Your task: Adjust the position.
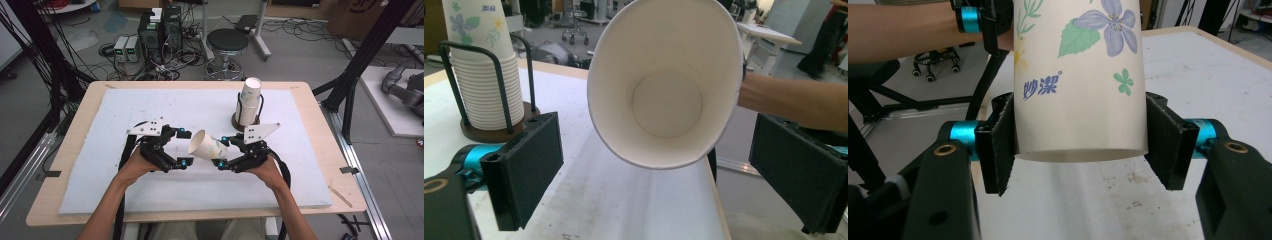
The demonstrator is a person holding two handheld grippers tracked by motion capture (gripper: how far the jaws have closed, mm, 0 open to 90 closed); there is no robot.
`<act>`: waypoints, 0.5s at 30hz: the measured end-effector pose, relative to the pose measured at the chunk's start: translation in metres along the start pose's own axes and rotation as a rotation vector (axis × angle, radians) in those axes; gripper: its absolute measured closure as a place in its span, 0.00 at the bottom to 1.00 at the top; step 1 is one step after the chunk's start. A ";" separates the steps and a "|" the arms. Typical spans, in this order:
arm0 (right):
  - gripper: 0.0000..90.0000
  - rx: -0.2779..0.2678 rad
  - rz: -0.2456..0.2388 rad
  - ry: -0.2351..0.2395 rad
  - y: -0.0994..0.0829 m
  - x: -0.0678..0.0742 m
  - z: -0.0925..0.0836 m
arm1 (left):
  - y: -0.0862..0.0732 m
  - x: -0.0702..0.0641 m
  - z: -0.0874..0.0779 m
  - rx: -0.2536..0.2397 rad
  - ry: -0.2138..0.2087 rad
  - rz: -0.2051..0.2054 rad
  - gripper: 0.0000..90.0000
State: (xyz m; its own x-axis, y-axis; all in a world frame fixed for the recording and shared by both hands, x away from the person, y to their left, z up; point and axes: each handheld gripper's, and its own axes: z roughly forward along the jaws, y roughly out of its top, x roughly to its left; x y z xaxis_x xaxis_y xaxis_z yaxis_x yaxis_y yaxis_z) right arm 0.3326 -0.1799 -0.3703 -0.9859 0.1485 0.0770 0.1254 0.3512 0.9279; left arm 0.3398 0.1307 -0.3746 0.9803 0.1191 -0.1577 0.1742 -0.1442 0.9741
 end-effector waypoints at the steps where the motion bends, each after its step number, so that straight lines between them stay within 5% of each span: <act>1: 0.42 -0.008 0.002 0.003 0.000 0.001 0.000 | 0.000 0.000 0.001 -0.004 -0.003 -0.003 0.08; 15: 0.42 -0.081 0.001 0.032 -0.007 0.002 0.002 | 0.000 0.000 0.015 -0.046 -0.053 0.005 0.08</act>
State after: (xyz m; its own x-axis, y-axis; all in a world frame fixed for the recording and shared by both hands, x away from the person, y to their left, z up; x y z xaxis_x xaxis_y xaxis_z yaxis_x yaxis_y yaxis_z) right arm 0.3301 -0.1805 -0.3773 -0.9890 0.1188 0.0882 0.1181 0.2748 0.9542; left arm 0.3416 0.1158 -0.3772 0.9850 0.0656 -0.1597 0.1657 -0.0994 0.9811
